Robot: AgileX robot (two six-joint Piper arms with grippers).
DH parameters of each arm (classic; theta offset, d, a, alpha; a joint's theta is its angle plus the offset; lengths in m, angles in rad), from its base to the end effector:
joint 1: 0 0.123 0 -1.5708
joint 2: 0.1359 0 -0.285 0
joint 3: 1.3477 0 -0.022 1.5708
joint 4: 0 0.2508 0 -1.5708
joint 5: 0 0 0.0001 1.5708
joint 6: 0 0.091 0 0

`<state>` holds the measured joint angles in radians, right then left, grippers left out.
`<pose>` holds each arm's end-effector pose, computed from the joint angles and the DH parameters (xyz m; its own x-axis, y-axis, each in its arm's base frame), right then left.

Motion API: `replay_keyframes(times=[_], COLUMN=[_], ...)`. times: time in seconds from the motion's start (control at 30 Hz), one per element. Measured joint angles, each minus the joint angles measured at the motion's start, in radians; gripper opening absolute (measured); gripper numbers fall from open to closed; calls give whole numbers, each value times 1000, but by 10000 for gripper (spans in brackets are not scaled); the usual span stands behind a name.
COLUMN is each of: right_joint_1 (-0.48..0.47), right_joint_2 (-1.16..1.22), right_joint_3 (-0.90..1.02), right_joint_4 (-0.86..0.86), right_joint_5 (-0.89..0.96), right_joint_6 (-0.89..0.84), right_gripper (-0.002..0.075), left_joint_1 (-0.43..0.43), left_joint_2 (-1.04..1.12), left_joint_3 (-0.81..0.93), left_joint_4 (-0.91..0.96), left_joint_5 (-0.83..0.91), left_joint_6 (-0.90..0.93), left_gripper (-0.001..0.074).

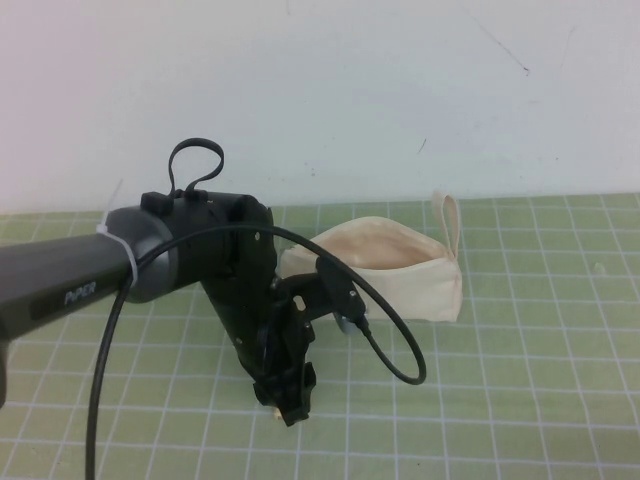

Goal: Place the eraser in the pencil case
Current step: Pick up the eraser from the table, then place the eraser on the pencil case

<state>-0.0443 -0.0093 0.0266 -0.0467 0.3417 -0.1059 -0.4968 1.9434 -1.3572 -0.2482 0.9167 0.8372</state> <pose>0.0534 -0.0038 0.1740 -0.2737 -0.1373 -0.9519 0.0187 0.9888 -0.1480 0.3296 -0.1989 0.1833 -0.3576 0.8990 -0.2527 0.9324 0.3591 -0.0419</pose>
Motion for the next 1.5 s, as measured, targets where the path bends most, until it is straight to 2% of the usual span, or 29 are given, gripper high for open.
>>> replay_keyframes(times=[0.17, 0.37, 0.5, 0.67, 0.83, 1.13, 1.37, 1.5], right_joint_1=[0, 0, 0, 0, 0, 0, 0, 0], right_joint_2=[0, 0, 0, 0, 0, 0, 0, 0], right_joint_3=[0, 0, 0, 0, 0, 0, 0, 0], right_joint_4=[0, 0, 0, 0, 0, 0, 0, 0], right_joint_5=[0, 0, 0, 0, 0, 0, 0, 0], right_joint_6=[0, 0, 0, 0, 0, 0, 0, 0], right_gripper=[-1, -1, -1, -1, -1, -1, -1, -1], left_joint_1=[0, 0, 0, 0, 0, 0, 0, -1], left_joint_2=[12, 52, 66, 78, 81, 85, 64, 60], left_joint_3=[0, 0, 0, -4, -21, -213, -445, -546], left_joint_4=[11, 44, 56, 64, 64, 64, 21, 9], left_joint_5=[-43, -55, -50, -43, -16, 266, 298, 241], left_joint_6=[23, 27, 27, 25, -67, -239, -328, -337], left_gripper=[377, 400, 352, 185, 188, 188, 188, 188])
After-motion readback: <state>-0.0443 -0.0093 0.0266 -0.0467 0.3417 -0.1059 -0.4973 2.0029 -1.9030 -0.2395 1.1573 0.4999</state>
